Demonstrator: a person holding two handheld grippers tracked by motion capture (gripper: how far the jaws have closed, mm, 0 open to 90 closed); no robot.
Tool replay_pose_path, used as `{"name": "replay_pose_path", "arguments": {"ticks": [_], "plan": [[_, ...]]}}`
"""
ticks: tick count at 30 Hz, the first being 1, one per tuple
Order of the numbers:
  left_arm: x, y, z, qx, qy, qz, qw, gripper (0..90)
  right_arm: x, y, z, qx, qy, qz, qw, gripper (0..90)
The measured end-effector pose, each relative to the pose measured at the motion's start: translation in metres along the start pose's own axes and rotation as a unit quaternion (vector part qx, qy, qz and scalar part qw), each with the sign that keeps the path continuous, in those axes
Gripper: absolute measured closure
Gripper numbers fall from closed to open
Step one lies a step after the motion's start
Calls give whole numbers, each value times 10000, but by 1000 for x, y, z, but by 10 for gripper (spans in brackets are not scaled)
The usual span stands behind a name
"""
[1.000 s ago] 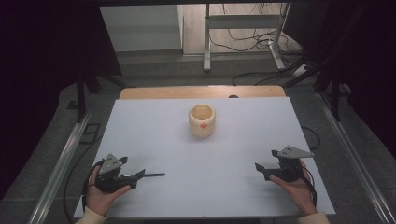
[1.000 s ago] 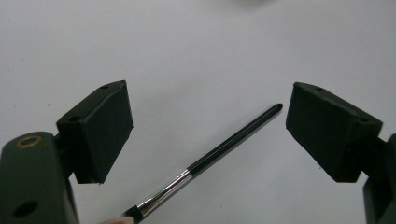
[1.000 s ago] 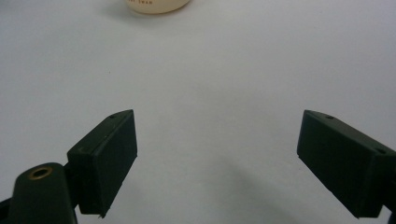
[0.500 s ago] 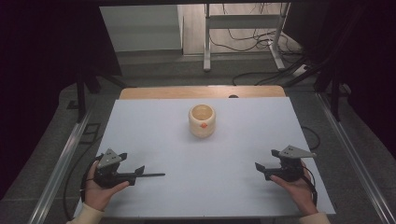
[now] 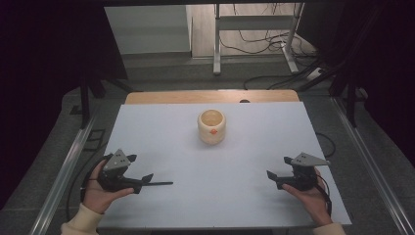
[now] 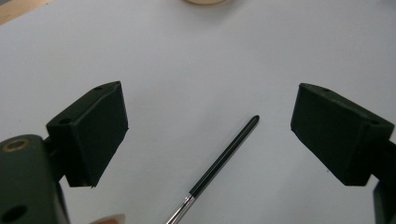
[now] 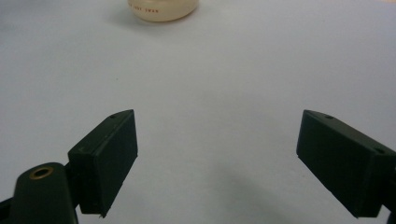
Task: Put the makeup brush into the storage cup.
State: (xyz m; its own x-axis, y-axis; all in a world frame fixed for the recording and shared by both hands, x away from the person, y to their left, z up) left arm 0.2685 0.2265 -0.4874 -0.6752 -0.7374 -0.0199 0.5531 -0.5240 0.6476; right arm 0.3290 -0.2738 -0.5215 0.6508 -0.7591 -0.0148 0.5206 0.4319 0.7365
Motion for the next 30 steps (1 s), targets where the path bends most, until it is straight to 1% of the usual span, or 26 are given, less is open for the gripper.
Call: {"name": "replay_pose_path", "arguments": {"ticks": [4, 8, 10, 14, 16, 17, 18, 19, 20, 21, 24, 27, 28, 30], "plan": [[0, 4, -4, -103, -83, -140, 9998, 116, 0, 0, 1, 13, -4, -8, 10000, 130], [1, 6, -7, -188, -213, -269, 9992, 127, 0, 0, 2, 17, -9, -10, 10000, 130], [1, 7, -8, -221, -211, -315, 9990, 127, 0, 0, 2, 16, -9, -24, 10000, 130], [-1, 9, -10, -284, -280, -375, 9985, 141, 0, 0, 2, 11, -16, -30, 10000, 130], [-3, 11, -10, -262, -337, -437, 9981, 146, 0, 0, 2, 13, -20, -34, 10000, 130], [-3, 11, -10, -262, -337, -437, 9981, 148, 0, 0, 2, 16, -20, -36, 10000, 130], [-5, 13, -10, -310, -390, -498, 9975, 152, 0, 0, 2, 19, -23, -34, 10000, 131], [-5, 13, -10, -310, -390, -498, 9975, 157, 0, 0, 2, 19, -23, -34, 10000, 131], [-6, 14, -10, -419, -476, -574, 9963, 162, 0, 0, 2, 18, -29, -35, 10000, 130], [-6, 14, -10, -419, -476, -574, 9963, 164, 0, 0, 2, 18, -29, -35, 10000, 130], [-7, 14, -14, -663, -578, -703, 9936, 168, 0, 0, 2, 9, -27, -33, 10000, 131], [-5, 12, -18, -809, -642, -724, 9920, 176, 0, 0, 2, 4, -38, -29, 10000, 131], [-6, 12, -19, -880, -652, -777, 9909, 176, 0, 0, 2, 4, -38, -29, 10000, 131], [-5, 10, -23, -945, -669, -784, 9902, 177, 0, 0, 2, 13, -36, -28, 10000, 130]]}}
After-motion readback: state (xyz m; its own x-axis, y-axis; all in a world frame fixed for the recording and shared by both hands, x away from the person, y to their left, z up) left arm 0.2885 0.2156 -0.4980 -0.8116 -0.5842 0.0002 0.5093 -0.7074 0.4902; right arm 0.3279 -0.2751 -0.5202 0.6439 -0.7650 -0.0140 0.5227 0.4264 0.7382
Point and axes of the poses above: each handheld gripper's, and its own axes: z roughly backward along the jaws, y roughly out of its top, x roughly to its right, the point moved 4 cm from there along -z, roughly forward along the jaws, and after that the axes turned 8 degrees about -x, right-handed, at the moved point
